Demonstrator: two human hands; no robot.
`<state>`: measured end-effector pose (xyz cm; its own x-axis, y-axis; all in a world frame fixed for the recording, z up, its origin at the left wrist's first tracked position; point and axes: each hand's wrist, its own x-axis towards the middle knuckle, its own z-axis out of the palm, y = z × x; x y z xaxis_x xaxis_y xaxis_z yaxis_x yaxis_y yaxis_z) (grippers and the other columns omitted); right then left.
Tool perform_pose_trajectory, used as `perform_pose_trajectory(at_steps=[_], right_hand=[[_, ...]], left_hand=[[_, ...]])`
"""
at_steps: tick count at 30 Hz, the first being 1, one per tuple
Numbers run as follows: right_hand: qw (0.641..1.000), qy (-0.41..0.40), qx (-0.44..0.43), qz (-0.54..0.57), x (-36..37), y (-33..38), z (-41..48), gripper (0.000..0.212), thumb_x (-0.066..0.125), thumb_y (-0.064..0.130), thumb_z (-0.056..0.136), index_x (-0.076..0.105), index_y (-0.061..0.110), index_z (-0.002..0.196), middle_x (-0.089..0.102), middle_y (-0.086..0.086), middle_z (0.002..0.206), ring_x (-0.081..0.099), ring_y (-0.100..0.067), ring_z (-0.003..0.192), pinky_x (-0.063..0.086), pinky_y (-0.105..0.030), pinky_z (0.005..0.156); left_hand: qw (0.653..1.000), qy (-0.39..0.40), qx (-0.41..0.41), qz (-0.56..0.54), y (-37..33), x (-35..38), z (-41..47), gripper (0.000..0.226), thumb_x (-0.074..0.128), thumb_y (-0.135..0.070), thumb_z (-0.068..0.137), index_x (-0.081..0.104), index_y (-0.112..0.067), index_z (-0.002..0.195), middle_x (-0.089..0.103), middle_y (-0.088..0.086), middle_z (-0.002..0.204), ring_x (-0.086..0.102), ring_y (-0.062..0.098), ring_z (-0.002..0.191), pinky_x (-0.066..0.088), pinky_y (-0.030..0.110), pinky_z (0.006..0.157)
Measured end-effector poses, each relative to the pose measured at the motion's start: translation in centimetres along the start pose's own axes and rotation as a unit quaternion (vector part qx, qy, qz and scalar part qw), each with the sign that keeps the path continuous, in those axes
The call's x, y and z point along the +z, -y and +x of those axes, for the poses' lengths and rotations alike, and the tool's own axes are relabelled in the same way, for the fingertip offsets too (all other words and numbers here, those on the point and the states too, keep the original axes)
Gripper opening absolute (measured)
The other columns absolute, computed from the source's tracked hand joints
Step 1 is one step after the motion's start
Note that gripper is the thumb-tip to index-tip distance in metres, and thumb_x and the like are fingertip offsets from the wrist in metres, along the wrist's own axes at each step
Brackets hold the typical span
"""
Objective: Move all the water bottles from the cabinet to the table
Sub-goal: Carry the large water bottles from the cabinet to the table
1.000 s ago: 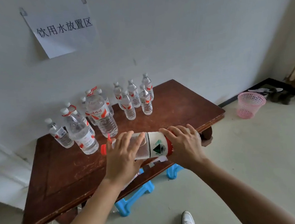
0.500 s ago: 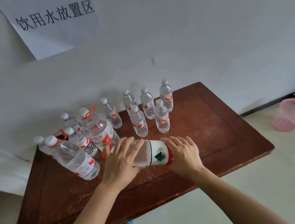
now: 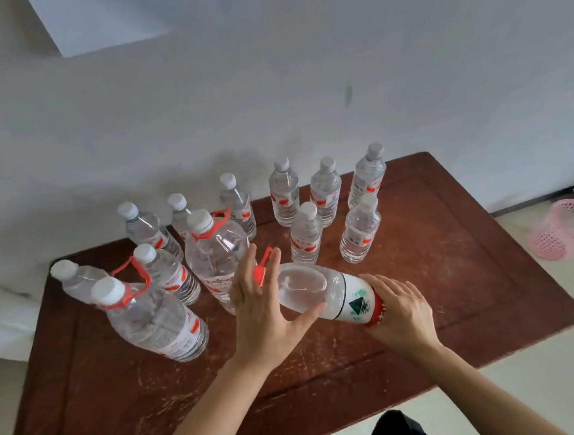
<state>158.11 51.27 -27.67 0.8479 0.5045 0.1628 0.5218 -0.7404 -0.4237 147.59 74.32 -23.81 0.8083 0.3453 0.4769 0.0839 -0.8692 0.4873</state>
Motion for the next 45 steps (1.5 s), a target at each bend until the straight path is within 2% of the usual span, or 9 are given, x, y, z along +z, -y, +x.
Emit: perform_pose_trajectory(at_steps=[5, 9, 16, 22, 25, 29, 33, 40, 45], right_hand=[[0.999, 0.011, -0.002, 0.041, 0.1, -0.8, -0.5, 0.078, 0.084, 0.058, 0.059, 0.065, 0.027, 0.128, 0.071, 0.011, 0.120, 0.070, -0.017, 0.105, 0.055, -0.043, 0.092], [0.994, 0.057, -0.016, 0.096, 0.3, -1.6, 1.4, 0.081, 0.084, 0.065, 0.059, 0.064, 0.030, 0.129, 0.071, 0.012, 0.121, 0.068, -0.013, 0.106, 0.052, -0.037, 0.092], [0.969, 0.121, -0.051, 0.208, 3.5, -0.1, 5.1, 0.094, 0.087, 0.062, 0.056, 0.055, 0.026, 0.137, 0.067, 0.010, 0.128, 0.067, -0.015, 0.114, 0.056, -0.039, 0.095], [0.957, 0.170, -0.033, 0.232, 4.8, 0.7, 6.8, 0.095, 0.092, 0.051, 0.059, 0.047, 0.026, 0.139, 0.064, 0.010, 0.126, 0.064, -0.015, 0.112, 0.048, -0.027, 0.093], [0.954, 0.193, -0.029, 0.228, 4.2, -0.6, 6.7, 0.098, 0.091, 0.051, 0.060, 0.042, 0.028, 0.142, 0.062, 0.012, 0.130, 0.062, -0.015, 0.117, 0.052, -0.033, 0.097], [0.947, 0.209, 0.004, 0.246, 3.1, -2.3, 6.1, 0.108, 0.089, 0.054, 0.060, 0.032, 0.037, 0.149, 0.058, 0.016, 0.138, 0.060, -0.014, 0.123, 0.052, -0.035, 0.101], [0.939, 0.212, 0.060, 0.265, 2.3, -3.2, 5.1, 0.104, 0.087, 0.061, 0.059, 0.030, 0.048, 0.145, 0.064, 0.019, 0.128, 0.065, -0.009, 0.113, 0.056, -0.029, 0.092], [0.947, 0.227, 0.008, 0.225, -0.1, -5.1, 4.5, 0.097, 0.056, 0.074, 0.063, 0.037, 0.037, 0.150, 0.063, 0.013, 0.136, 0.063, -0.013, 0.122, 0.052, -0.034, 0.100], [0.951, 0.238, 0.000, 0.198, 0.8, -6.2, 3.0, 0.084, 0.069, 0.057, 0.083, 0.030, 0.033, 0.153, 0.055, 0.007, 0.143, 0.061, -0.017, 0.123, 0.053, -0.041, 0.098]], left_hand=[[0.995, 0.052, -0.074, -0.051, 0.4, 1.8, -0.6, 0.104, 0.070, -0.077, 0.073, 0.038, -0.018, 0.152, 0.029, 0.011, 0.157, 0.032, 0.029, 0.145, 0.038, 0.056, 0.112], [0.995, -0.010, -0.070, -0.067, -0.7, 1.8, 0.5, 0.084, 0.075, -0.066, 0.074, 0.055, -0.014, 0.138, 0.044, 0.004, 0.133, 0.047, 0.025, 0.124, 0.051, 0.045, 0.098], [0.997, -0.072, 0.003, 0.028, -2.6, 0.6, 3.7, 0.046, 0.073, -0.031, 0.089, 0.064, -0.002, 0.123, 0.051, 0.018, 0.126, 0.046, 0.027, 0.122, 0.046, 0.045, 0.101], [0.994, -0.106, -0.002, -0.012, -3.3, 0.1, 5.6, 0.032, 0.063, -0.008, 0.096, 0.060, 0.005, 0.124, 0.054, 0.022, 0.129, 0.055, 0.030, 0.122, 0.054, 0.040, 0.095], [0.993, -0.112, 0.013, -0.044, -4.3, 0.4, 6.1, 0.031, 0.063, -0.009, 0.096, 0.060, 0.007, 0.123, 0.060, 0.020, 0.123, 0.061, 0.027, 0.116, 0.055, 0.037, 0.093], [0.995, -0.044, 0.063, -0.069, -6.8, 1.2, 7.1, 0.035, 0.059, -0.023, 0.100, 0.060, -0.004, 0.129, 0.065, 0.009, 0.126, 0.064, 0.018, 0.116, 0.057, 0.035, 0.092], [0.992, 0.012, 0.113, -0.050, -9.2, 3.0, 7.6, 0.041, 0.054, -0.028, 0.104, 0.054, -0.012, 0.141, 0.061, 0.007, 0.134, 0.062, 0.023, 0.121, 0.055, 0.041, 0.097], [0.998, -0.008, 0.057, 0.007, -9.5, 2.9, 7.1, 0.044, 0.054, -0.027, 0.103, 0.051, -0.013, 0.144, 0.057, 0.010, 0.134, 0.059, 0.023, 0.121, 0.058, 0.043, 0.092], [0.994, -0.072, 0.002, 0.081, -10.4, 1.7, 4.1, 0.045, 0.054, -0.025, 0.103, 0.050, -0.011, 0.145, 0.048, 0.013, 0.144, 0.050, 0.025, 0.132, 0.054, 0.044, 0.099]])
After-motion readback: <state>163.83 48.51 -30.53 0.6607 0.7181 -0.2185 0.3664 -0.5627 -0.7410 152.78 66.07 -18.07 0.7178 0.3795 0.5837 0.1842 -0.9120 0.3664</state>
